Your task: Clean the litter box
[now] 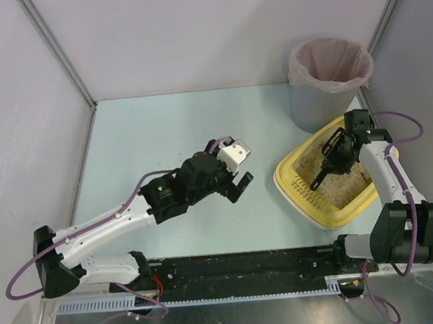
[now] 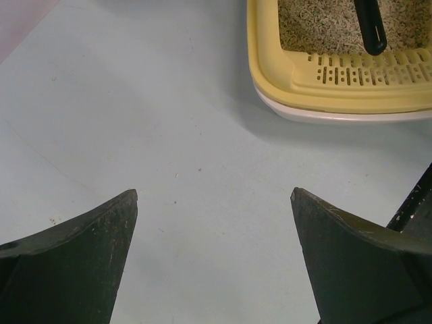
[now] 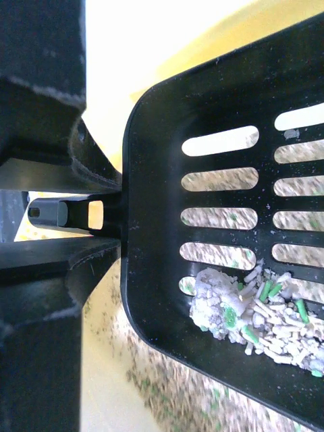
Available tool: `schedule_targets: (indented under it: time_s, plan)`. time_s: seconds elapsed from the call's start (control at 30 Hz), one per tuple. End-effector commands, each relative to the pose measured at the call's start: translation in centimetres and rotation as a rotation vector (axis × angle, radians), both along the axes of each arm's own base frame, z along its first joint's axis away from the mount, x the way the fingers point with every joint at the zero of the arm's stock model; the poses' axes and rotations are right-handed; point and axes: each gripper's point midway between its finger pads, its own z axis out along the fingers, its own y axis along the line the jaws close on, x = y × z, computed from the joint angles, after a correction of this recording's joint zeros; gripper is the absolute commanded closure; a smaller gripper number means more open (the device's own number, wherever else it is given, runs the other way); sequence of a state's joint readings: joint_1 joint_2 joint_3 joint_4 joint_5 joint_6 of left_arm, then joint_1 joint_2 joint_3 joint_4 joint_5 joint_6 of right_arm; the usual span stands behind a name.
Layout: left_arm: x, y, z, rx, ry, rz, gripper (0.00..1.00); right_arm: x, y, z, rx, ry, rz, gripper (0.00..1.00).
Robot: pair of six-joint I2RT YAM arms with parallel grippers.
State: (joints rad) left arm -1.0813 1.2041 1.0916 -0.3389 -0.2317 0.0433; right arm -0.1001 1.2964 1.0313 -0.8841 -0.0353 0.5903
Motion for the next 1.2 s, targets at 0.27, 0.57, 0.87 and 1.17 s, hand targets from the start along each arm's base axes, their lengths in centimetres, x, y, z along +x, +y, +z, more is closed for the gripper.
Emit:
schedule_targets:
  time_s: [0.27,0.57,0.87,1.17]
  plan:
    - [0.0,-0.5,0.7,-0.020,-0.025,-0.015,0.00,1.1,2.7,1.4,0.177,-0.077,0.102,1.00]
    - [-0.1,-0.5,0.7,-0.024,-0.021,-0.018,0.00,0.8,1.6,0.6,0.112,-0.044,0.062,1.00]
    - [-0.3,-0.7,0.7,-0.031,-0.012,-0.028,0.00,1.4,1.0,0.4,0.192,-0.062,0.019,1.00]
    - [-0.3,-0.7,0.7,-0.031,-0.009,-0.030,0.00,0.6,0.0,0.3,0.148,-0.066,-0.028,1.00]
